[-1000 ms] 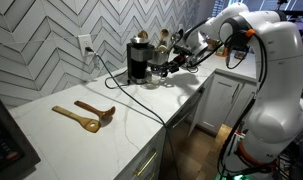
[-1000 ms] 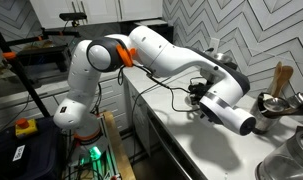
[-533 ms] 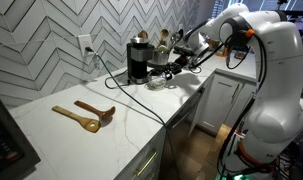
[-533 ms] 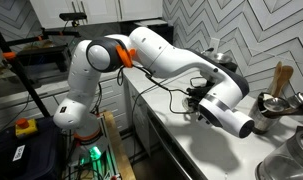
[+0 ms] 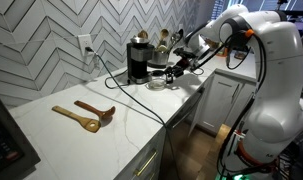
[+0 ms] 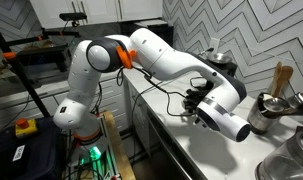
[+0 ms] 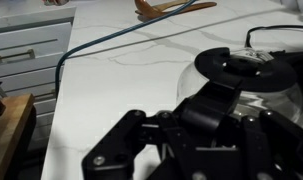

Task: Remove the kettle from the coffee machine and put it on the counter

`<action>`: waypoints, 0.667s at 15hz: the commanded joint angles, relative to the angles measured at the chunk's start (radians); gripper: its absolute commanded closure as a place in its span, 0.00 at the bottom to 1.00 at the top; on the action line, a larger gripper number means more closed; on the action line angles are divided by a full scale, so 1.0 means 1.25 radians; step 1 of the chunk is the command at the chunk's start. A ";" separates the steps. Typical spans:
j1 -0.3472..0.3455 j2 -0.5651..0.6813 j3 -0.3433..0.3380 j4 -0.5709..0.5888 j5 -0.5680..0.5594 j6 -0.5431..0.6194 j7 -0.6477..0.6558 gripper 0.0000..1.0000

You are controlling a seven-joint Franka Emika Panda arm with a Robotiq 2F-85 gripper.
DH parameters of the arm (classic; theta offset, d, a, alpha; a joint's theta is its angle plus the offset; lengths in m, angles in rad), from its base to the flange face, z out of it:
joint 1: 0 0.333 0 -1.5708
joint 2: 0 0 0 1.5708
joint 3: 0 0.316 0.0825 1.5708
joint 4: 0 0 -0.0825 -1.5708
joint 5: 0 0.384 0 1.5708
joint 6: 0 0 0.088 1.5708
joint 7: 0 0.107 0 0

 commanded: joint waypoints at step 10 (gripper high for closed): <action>0.021 -0.031 -0.031 -0.033 -0.122 0.035 0.003 0.56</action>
